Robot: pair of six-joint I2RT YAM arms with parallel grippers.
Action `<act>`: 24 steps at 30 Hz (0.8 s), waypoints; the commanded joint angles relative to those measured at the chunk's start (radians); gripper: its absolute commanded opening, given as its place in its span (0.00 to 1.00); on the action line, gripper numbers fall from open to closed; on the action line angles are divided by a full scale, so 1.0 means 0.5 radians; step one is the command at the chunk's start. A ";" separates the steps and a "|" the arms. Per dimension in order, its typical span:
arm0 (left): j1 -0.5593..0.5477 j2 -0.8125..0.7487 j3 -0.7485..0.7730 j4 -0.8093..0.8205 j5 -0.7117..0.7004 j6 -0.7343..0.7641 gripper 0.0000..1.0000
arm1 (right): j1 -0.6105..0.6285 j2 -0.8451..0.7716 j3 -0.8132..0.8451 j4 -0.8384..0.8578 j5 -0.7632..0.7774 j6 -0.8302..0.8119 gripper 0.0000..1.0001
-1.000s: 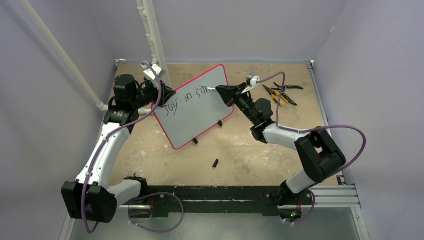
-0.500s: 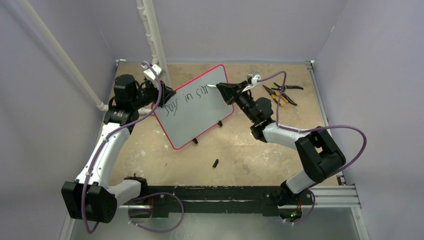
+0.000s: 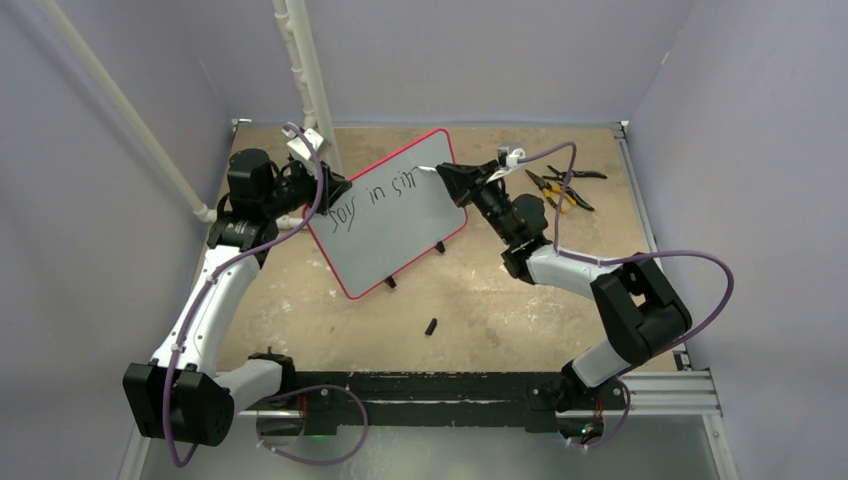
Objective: Write a sentence on the whiteboard
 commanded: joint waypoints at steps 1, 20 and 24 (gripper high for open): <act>0.015 -0.024 -0.014 0.038 0.021 -0.006 0.17 | -0.013 -0.017 0.050 -0.003 0.048 -0.033 0.00; 0.017 -0.018 -0.014 0.047 0.020 -0.012 0.17 | -0.013 -0.060 -0.154 -0.012 0.048 -0.030 0.00; 0.017 -0.023 -0.010 0.049 0.021 -0.019 0.17 | -0.014 -0.078 -0.147 -0.008 0.032 -0.028 0.00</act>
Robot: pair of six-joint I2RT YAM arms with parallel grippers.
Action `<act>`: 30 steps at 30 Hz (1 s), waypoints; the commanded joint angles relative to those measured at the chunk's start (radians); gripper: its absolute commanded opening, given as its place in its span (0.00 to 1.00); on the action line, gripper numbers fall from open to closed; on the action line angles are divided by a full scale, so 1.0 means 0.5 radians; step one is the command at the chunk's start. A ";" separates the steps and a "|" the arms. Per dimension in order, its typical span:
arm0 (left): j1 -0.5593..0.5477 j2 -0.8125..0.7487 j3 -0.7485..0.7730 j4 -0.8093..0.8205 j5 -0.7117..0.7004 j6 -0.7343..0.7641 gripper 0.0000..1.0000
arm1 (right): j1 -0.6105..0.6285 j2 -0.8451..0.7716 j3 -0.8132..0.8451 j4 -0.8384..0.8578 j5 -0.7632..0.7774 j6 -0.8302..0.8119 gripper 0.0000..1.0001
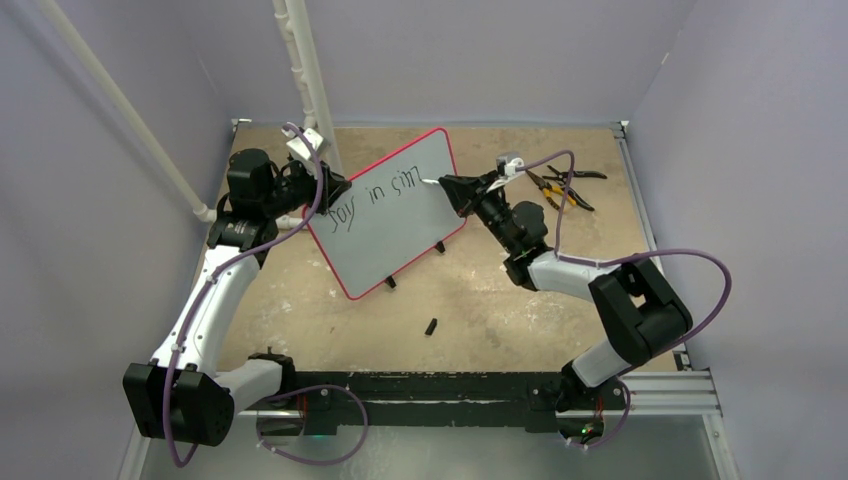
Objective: Write a sentence on the whiteboard
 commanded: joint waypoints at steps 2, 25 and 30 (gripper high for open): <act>0.014 -0.029 -0.010 0.051 0.021 -0.031 0.18 | -0.010 -0.111 -0.018 0.009 0.020 -0.009 0.00; -0.455 0.128 0.686 -0.318 -0.533 -0.138 0.60 | -0.011 -1.082 -0.420 -0.116 0.084 -0.201 0.00; -0.653 0.368 0.885 -0.333 -0.636 -0.150 0.60 | -0.010 -1.131 -0.454 -0.127 0.072 -0.234 0.00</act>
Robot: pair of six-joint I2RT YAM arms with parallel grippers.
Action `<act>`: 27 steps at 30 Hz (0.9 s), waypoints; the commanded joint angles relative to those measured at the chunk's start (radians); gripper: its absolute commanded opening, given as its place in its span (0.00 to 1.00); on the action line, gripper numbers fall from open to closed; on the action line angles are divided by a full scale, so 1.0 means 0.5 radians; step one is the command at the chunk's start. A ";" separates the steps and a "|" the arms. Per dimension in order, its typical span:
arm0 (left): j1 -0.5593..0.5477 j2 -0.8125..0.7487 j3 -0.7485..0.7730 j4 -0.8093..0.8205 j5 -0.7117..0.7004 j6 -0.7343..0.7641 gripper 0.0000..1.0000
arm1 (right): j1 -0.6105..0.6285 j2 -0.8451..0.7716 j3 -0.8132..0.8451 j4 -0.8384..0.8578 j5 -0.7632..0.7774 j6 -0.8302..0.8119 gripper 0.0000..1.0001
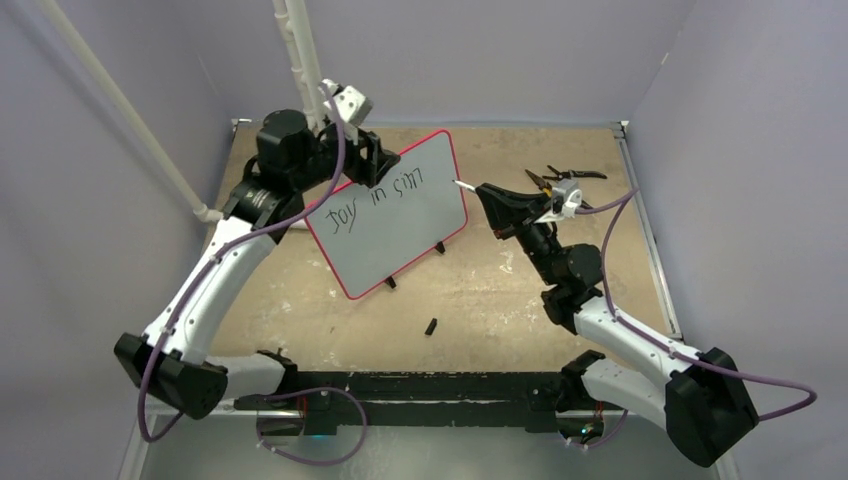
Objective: Write a sentence on the whiteboard
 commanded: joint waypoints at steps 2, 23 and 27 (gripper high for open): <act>-0.175 0.277 0.238 -0.103 -0.232 0.020 0.60 | -0.012 -0.059 -0.028 0.059 0.000 -0.089 0.00; -0.195 0.909 0.671 -0.245 -0.262 0.021 0.59 | -0.010 -0.071 -0.120 0.168 -0.045 -0.089 0.00; -0.179 0.923 0.658 -0.258 -0.101 0.021 0.50 | -0.010 -0.076 -0.122 0.158 -0.037 -0.093 0.00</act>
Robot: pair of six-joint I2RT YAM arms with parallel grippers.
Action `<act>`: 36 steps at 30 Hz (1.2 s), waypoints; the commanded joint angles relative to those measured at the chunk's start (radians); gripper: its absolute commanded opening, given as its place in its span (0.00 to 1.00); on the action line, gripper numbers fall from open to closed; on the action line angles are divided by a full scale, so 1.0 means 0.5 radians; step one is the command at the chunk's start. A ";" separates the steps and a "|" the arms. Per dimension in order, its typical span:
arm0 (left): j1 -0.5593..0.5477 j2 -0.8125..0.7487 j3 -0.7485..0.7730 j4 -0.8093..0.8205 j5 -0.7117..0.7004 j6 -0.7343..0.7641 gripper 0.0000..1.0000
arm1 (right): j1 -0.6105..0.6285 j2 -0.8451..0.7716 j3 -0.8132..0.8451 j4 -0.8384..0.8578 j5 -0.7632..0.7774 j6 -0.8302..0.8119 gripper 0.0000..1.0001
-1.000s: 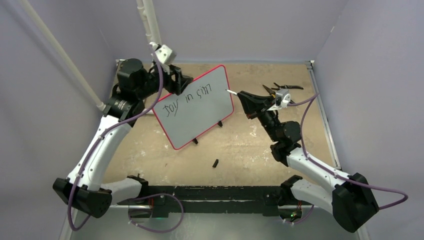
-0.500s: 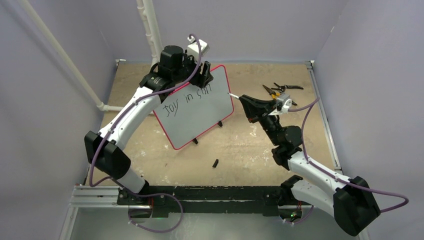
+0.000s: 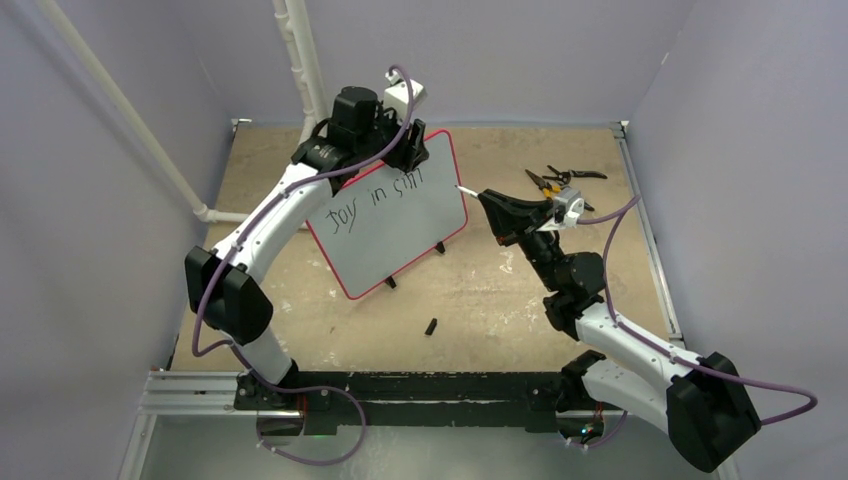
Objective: Write a sentence on the whiteboard
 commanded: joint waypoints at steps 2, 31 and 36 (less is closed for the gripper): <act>0.022 0.030 0.076 -0.048 0.185 0.083 0.42 | -0.010 -0.011 -0.014 0.082 -0.015 -0.031 0.00; 0.220 0.056 -0.113 -0.333 1.143 0.464 0.00 | -0.012 0.184 0.051 0.207 -0.362 -0.055 0.00; 0.220 0.007 -0.253 -0.250 1.095 0.455 0.00 | -0.013 0.225 0.106 0.201 -0.349 -0.030 0.00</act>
